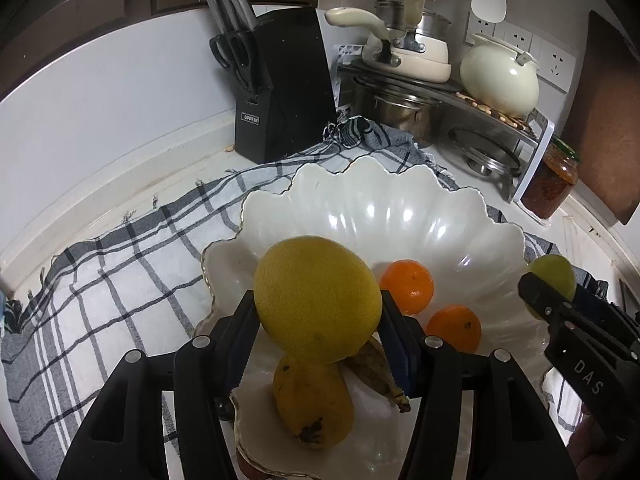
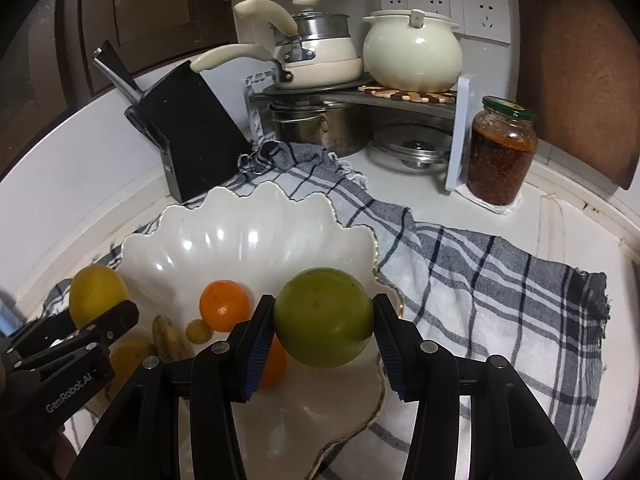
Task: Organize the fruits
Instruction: 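Open both grippers to drop the citrus fruits into the bowl, then withdraw both open grippers from the bowl toward the plums on the cloth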
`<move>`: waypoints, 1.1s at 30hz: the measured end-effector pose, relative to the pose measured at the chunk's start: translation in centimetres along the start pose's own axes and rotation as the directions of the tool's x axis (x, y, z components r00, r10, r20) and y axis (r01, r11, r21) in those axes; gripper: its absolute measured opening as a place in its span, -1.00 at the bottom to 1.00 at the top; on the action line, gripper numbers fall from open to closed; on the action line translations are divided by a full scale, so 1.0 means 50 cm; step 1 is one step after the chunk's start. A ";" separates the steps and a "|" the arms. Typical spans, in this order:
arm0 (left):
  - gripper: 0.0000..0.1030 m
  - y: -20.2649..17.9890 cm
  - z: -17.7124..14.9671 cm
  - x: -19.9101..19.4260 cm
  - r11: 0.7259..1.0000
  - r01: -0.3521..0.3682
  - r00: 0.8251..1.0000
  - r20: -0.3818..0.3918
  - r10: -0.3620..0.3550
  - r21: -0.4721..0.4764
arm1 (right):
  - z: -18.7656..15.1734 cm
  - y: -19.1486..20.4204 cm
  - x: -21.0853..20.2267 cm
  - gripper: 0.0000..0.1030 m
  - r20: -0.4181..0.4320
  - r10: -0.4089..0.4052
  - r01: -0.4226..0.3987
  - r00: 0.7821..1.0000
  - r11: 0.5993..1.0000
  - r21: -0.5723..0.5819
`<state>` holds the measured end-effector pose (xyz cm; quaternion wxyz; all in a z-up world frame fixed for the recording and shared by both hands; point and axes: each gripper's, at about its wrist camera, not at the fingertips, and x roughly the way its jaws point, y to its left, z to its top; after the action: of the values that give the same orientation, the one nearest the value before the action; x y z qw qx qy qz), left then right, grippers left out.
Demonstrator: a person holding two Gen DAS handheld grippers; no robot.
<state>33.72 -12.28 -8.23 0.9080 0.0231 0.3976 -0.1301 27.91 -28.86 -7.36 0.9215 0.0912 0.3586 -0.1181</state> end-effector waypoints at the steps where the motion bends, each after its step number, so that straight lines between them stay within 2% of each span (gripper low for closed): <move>1: 0.18 -0.001 0.000 -0.005 1.000 -0.007 1.000 0.015 0.007 0.005 | 0.000 -0.001 -0.001 -0.03 -0.001 -0.008 0.008 1.000 1.000 0.004; 2: 0.35 -0.001 0.001 -0.010 1.000 -0.017 0.999 0.027 0.017 0.008 | 0.000 -0.003 0.000 0.02 -0.002 -0.009 0.009 1.000 1.000 0.008; 3: 0.50 -0.001 0.003 -0.016 1.000 -0.027 0.999 0.040 0.027 0.011 | 0.001 -0.005 -0.002 0.18 0.002 -0.011 0.011 1.000 1.000 0.014; 4: 0.53 -0.001 0.003 -0.025 0.999 -0.035 0.998 0.054 0.034 0.013 | 0.001 -0.007 -0.007 0.28 0.010 -0.021 0.021 1.000 1.000 0.020; 6: 0.56 0.000 0.006 -0.038 0.999 -0.033 0.997 0.066 0.032 0.016 | 0.005 -0.011 -0.020 0.66 0.035 -0.044 0.042 0.998 0.998 0.036; 8: 0.63 0.000 0.009 -0.050 0.999 -0.039 0.996 0.076 0.037 0.019 | 0.010 -0.014 -0.037 0.76 0.066 -0.063 0.060 0.996 0.997 0.046; 14: 0.87 0.011 0.010 -0.096 0.999 -0.052 0.992 0.116 0.051 0.005 | 0.022 -0.007 -0.084 0.83 0.114 -0.085 0.080 0.990 0.996 0.050; 20: 0.96 0.036 0.001 -0.148 0.997 -0.073 0.987 0.143 0.074 -0.009 | 0.017 0.023 -0.134 0.84 0.141 -0.072 0.068 0.987 0.997 0.033; 33: 0.97 0.097 -0.047 -0.263 0.994 -0.100 0.976 0.188 0.108 -0.050 | -0.024 0.096 -0.235 0.84 0.177 -0.031 0.035 0.984 0.999 -0.019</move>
<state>24.74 -4.37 -0.54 0.9477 0.0128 0.3097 -0.0760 20.08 -22.20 0.20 0.9486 0.0643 0.2780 -0.1370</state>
